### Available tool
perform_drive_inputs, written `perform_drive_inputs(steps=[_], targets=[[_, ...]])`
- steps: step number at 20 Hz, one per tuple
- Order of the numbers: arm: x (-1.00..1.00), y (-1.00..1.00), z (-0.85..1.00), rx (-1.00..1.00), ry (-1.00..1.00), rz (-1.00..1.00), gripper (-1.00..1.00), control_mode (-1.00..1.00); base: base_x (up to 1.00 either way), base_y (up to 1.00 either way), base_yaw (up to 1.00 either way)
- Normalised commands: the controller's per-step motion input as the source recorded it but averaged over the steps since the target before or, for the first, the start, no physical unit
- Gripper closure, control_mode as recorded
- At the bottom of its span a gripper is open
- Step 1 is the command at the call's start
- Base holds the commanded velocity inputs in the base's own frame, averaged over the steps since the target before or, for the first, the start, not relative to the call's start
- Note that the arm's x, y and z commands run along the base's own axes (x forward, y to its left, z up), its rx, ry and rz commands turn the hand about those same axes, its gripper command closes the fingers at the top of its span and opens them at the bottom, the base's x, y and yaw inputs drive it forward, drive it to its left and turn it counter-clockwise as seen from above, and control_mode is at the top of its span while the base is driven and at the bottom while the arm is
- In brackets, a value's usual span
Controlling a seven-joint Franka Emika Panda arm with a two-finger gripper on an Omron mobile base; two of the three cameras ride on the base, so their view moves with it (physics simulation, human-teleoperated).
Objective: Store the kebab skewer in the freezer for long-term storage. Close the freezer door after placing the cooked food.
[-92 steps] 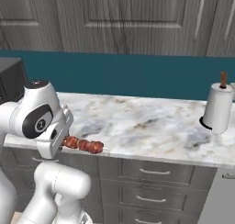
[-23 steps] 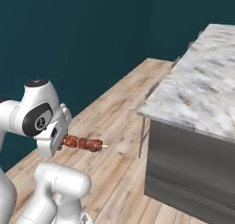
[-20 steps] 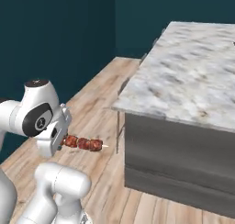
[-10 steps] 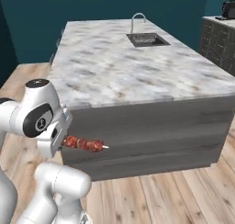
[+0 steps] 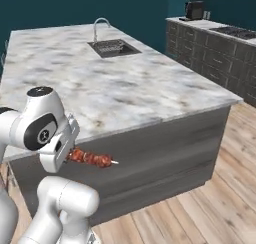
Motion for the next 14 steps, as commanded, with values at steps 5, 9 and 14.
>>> perform_drive_inputs(steps=[5,9,14], targets=[[0.00,0.00,0.00,0.00,0.00,0.00,1.00,1.00,0.36,-0.21,-0.73],[0.00,0.00,0.00,0.00,0.00,0.00,1.00,1.00,0.28,-0.28,-0.74],[0.00,0.00,0.00,0.00,0.00,0.00,1.00,1.00,0.56,-0.08,-0.62]])
